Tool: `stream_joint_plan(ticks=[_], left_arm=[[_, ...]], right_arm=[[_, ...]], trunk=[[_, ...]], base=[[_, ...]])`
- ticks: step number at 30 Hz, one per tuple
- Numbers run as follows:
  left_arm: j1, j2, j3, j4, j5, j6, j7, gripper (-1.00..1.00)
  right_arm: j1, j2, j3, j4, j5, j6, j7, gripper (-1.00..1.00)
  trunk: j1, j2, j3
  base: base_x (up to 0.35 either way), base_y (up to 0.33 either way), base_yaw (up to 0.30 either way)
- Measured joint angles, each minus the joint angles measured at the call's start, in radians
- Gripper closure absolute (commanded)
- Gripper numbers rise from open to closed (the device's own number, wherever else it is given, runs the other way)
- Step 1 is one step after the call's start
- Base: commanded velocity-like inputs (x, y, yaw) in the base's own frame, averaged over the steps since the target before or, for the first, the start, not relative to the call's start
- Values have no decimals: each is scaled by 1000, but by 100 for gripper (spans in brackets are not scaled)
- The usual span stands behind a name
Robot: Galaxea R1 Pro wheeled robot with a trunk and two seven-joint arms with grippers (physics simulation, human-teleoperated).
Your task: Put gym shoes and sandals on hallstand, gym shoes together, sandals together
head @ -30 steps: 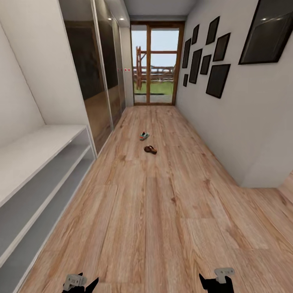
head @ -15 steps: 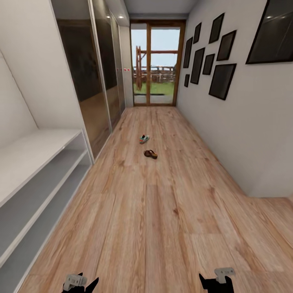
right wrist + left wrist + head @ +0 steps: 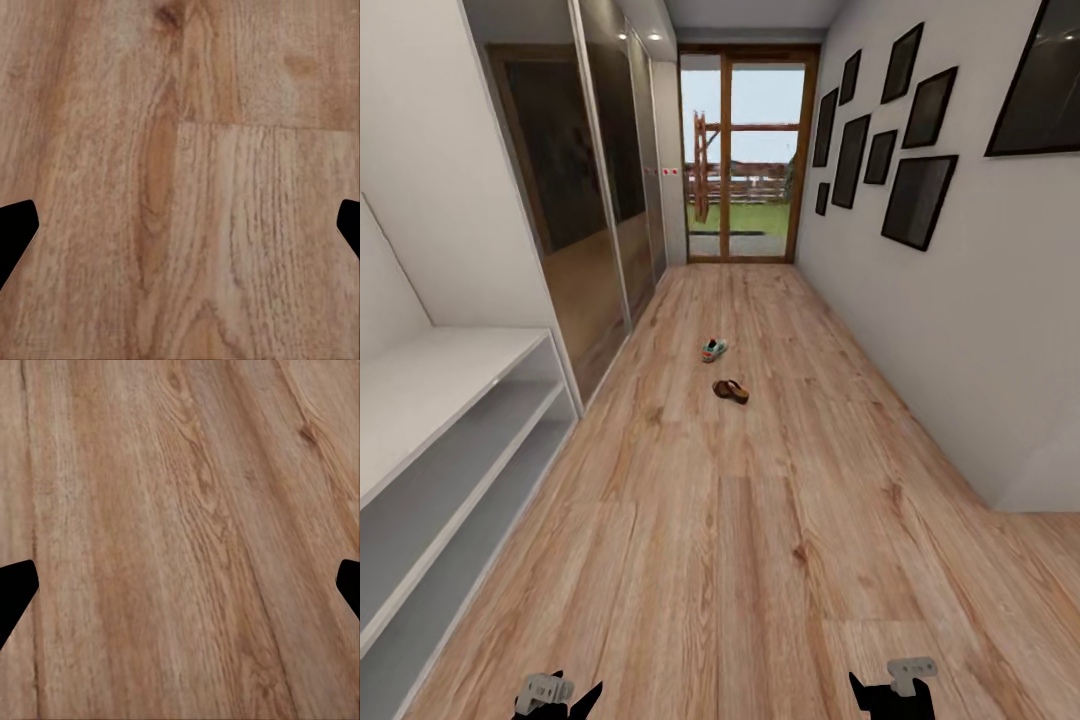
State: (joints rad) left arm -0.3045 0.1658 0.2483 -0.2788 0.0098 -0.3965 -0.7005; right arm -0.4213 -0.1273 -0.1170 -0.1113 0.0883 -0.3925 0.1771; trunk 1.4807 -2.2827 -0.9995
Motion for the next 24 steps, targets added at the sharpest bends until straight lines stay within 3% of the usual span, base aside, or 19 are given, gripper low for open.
stream_joint_plan(ticks=[24], left_arm=[[0, 0, 0, 0, 0, 0, 0, -100]], right_arm=[[0, 0, 0, 0, -1, 0, 0, -100]], trunk=[[0, 0, 0]], base=[[339, 0, 0]])
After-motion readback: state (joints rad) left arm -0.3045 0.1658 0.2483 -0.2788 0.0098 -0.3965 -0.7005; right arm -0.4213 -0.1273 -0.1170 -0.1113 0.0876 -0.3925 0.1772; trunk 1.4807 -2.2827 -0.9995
